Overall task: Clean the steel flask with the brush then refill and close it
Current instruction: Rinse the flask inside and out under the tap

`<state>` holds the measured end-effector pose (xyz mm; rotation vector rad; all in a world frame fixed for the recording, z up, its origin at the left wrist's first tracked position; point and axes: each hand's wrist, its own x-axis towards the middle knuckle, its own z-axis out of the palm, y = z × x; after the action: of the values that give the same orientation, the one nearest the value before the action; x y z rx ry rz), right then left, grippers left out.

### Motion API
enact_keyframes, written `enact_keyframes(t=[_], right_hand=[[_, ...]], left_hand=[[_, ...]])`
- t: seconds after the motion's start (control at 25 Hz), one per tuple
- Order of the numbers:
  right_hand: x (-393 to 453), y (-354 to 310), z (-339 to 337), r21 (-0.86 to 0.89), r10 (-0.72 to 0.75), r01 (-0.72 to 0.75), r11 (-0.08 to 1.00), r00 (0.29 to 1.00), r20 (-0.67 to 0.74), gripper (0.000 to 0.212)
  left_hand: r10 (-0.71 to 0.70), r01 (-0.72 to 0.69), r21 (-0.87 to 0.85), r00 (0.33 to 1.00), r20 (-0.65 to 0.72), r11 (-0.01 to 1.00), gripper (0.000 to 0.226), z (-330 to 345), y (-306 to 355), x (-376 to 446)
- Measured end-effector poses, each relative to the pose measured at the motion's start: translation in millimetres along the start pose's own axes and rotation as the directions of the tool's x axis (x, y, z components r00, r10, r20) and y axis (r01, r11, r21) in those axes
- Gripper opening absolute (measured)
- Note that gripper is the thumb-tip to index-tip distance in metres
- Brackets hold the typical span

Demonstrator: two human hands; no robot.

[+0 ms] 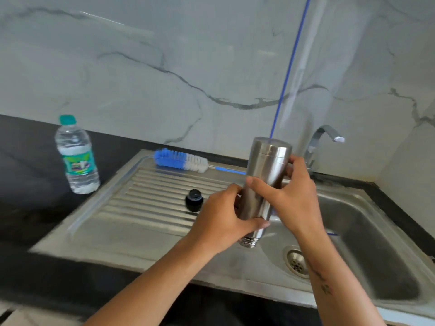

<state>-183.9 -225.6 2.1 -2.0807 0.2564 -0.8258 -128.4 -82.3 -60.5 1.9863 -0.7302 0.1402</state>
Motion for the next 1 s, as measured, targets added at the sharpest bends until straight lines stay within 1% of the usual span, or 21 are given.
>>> enact_keyframes(t=[0.12,0.2,0.32,0.44,0.56,0.68,0.84,1.0], right_hand=[[-2.2,-33.0,49.6,0.064,-0.052,0.046,0.997,0.994,0.093,0.069],[1.7,-49.9,87.1,0.08,-0.082,0.069,0.994,0.983,0.163,0.07],[16.4,-67.0,141.3,0.115,-0.125,0.099,0.988,0.962,0.244,0.074],[34.8,-73.4,188.3,0.144,-0.131,0.093,0.985,0.95,0.284,0.074],[49.6,-71.7,227.0,0.178,-0.124,0.073,0.981,0.948,0.295,0.072],[61.2,-66.7,255.2,0.192,-0.115,0.059,0.98,0.949,0.295,0.072],[69.9,-62.1,276.4,0.147,-0.12,0.078,0.986,0.945,0.304,0.074],[71.1,-61.5,283.5,0.103,-0.135,0.107,0.989,0.935,0.327,0.077]], left_hand=[[0.014,-0.006,0.085,0.996,-0.089,0.996,0.066,-59.7,-24.8,-15.1],[-0.014,0.029,0.1,0.989,-0.149,0.995,0.065,-93.4,-44.1,-17.1],[-0.073,0.097,0.091,0.968,-0.239,0.991,0.06,-129.8,-77.0,-6.8],[-0.143,0.167,0.056,0.943,-0.3,0.984,0.062,-153.4,-114.2,12.9],[-0.173,0.197,0.048,0.936,-0.306,0.979,0.066,-170.4,-148.4,32.9],[-0.169,0.19,0.039,0.937,-0.304,0.981,0.071,-178.2,-173.1,48.7],[-0.193,0.204,0.007,0.932,-0.308,0.979,0.072,-176.1,-194.5,58.7],[-0.222,0.227,-0.02,0.922,-0.319,0.974,0.074,-175.1,-204.7,61.6]])
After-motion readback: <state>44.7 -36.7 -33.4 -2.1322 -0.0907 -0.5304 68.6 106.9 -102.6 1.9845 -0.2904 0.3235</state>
